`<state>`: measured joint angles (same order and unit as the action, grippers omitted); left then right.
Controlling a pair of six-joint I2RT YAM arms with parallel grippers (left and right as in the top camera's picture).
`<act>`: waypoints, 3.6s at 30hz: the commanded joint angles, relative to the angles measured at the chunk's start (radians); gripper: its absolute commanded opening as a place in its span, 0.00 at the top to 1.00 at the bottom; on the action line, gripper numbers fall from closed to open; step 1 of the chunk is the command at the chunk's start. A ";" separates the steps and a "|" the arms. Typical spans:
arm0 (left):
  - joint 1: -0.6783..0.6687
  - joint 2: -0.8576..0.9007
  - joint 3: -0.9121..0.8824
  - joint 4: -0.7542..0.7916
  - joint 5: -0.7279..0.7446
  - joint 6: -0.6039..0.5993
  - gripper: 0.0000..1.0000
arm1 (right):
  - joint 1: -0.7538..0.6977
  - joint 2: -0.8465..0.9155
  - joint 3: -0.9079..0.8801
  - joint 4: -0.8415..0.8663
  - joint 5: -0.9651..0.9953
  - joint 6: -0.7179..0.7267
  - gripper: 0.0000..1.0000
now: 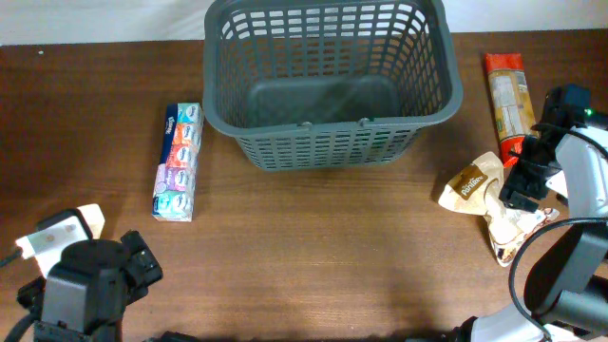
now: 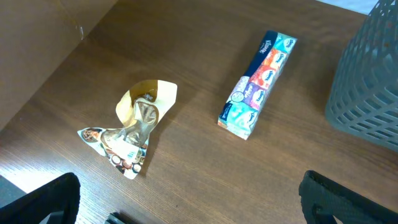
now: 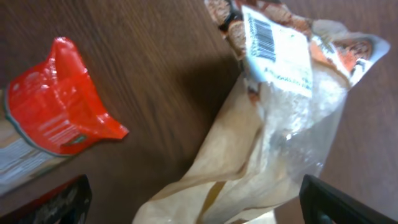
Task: Pack container
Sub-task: 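Lower the right gripper and close it on the rice pouch, then lift the rice pouch with the right gripper and carry it over the basket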
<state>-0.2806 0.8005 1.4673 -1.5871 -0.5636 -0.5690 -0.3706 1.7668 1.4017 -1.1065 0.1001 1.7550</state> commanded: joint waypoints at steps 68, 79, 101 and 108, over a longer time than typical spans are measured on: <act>0.005 0.002 -0.005 -0.001 0.003 -0.010 0.00 | -0.002 0.048 -0.169 0.041 0.002 0.194 0.01; 0.005 0.002 -0.005 -0.001 0.003 -0.010 0.00 | -0.002 0.087 -0.169 0.066 0.009 0.187 0.01; 0.005 0.002 -0.005 -0.001 0.003 -0.010 0.00 | -0.001 0.155 -0.191 0.059 0.013 0.135 0.01; 0.005 0.002 -0.005 -0.001 0.003 -0.010 0.00 | -0.001 0.155 -0.191 0.033 0.008 0.134 0.22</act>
<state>-0.2806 0.8005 1.4673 -1.5871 -0.5636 -0.5694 -0.3706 1.9072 1.2217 -1.0626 0.1043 1.8858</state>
